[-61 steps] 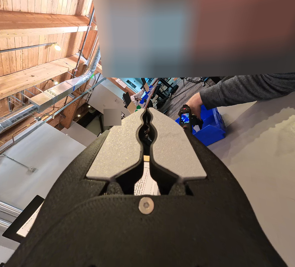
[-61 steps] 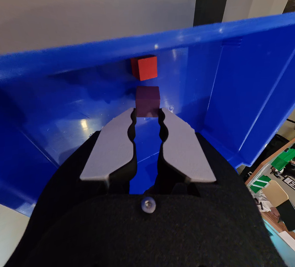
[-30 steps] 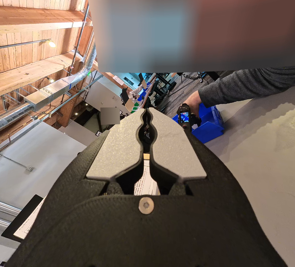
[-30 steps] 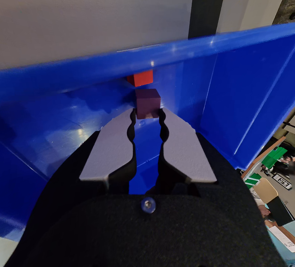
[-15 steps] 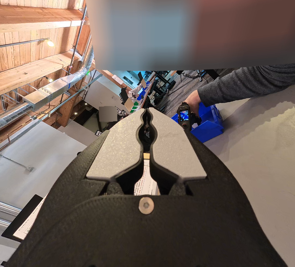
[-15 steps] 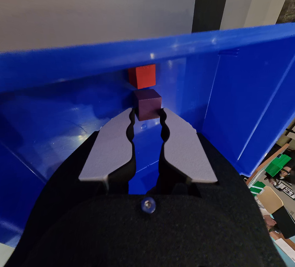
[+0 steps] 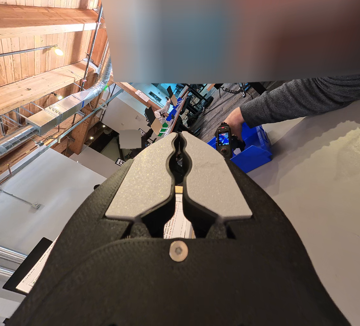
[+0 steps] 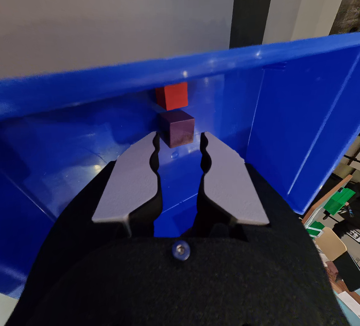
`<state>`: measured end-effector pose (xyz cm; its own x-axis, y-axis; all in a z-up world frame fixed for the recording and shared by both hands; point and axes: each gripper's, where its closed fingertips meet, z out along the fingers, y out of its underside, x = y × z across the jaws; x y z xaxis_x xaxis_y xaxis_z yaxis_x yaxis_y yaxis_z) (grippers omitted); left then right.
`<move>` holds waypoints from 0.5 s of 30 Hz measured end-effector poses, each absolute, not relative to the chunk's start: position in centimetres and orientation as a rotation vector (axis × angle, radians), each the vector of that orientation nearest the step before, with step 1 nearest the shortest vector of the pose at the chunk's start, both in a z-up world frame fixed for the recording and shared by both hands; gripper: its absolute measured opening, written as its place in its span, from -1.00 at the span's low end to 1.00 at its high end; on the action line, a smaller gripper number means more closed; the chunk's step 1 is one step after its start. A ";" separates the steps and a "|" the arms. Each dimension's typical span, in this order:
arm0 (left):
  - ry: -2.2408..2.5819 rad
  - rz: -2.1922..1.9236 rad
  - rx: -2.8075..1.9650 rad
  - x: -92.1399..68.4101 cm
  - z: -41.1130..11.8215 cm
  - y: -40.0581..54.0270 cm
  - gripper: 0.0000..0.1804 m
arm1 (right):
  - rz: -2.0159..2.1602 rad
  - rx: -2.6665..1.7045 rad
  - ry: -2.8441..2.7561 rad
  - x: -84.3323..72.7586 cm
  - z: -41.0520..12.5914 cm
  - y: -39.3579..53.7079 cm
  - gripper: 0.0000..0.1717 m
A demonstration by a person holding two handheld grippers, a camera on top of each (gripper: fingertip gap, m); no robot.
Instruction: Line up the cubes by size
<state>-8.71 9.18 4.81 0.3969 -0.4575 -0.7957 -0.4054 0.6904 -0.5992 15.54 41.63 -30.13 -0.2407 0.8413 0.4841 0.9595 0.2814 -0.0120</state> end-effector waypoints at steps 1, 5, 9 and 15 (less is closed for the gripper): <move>1.205 -0.039 -0.862 -8.7 4.8 9.2 -1.00 | -0.407 -1.617 -2.158 15.4 -30.1 41.6 -0.53; 1.203 -0.037 -0.861 -8.8 4.9 9.2 -1.00 | -0.437 -1.604 -2.131 15.4 -29.3 41.9 -0.54; 1.202 -0.031 -0.863 -8.8 4.9 9.2 -1.00 | -0.463 -1.610 -2.100 15.5 -28.7 42.3 -0.58; 1.186 0.015 -0.872 -9.6 5.2 9.1 -1.00 | -0.568 -1.623 -1.927 16.4 -23.5 42.4 -0.68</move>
